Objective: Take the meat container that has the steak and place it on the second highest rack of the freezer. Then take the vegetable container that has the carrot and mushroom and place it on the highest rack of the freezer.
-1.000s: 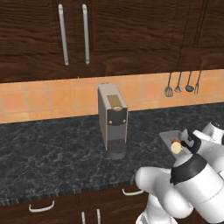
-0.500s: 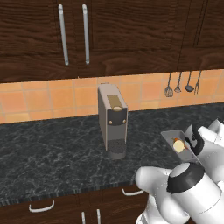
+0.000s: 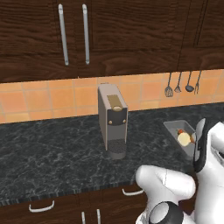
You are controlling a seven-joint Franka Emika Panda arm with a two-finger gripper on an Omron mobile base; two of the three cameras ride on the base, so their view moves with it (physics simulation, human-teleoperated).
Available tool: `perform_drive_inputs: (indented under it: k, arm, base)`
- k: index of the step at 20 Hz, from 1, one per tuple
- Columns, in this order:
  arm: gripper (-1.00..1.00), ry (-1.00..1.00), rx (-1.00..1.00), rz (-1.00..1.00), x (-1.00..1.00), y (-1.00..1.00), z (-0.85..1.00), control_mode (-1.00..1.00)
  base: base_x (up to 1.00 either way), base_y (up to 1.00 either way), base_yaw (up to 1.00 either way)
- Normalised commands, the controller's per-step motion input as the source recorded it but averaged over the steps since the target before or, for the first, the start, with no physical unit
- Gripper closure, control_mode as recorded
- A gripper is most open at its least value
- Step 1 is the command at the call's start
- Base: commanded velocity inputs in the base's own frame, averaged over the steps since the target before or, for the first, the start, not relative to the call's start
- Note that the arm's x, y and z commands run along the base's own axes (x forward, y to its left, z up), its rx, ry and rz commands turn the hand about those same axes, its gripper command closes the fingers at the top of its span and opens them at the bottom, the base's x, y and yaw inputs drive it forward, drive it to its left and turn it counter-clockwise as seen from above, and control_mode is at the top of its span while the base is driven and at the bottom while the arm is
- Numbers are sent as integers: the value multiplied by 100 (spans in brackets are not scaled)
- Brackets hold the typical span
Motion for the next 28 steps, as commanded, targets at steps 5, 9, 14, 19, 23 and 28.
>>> perform_drive_inputs:
  k: [5,9,14,19,23,28]
  arm:
    - [100,0,-7,-20,-13,86,60,-100]
    - [100,0,-25,-24,0,100,7,-100]
    - [100,-4,-15,-14,-6,38,14,-100]
    - [100,-25,-1,0,-35,4,3,-100]
    - [100,-40,0,0,-30,0,2,-100]
    - [100,-7,-1,0,-6,9,8,-100]
  base:
    - [0,0,0]
    - [0,0,0]
    - [0,0,0]
    - [0,0,0]
    - [0,0,0]
    - [0,0,0]
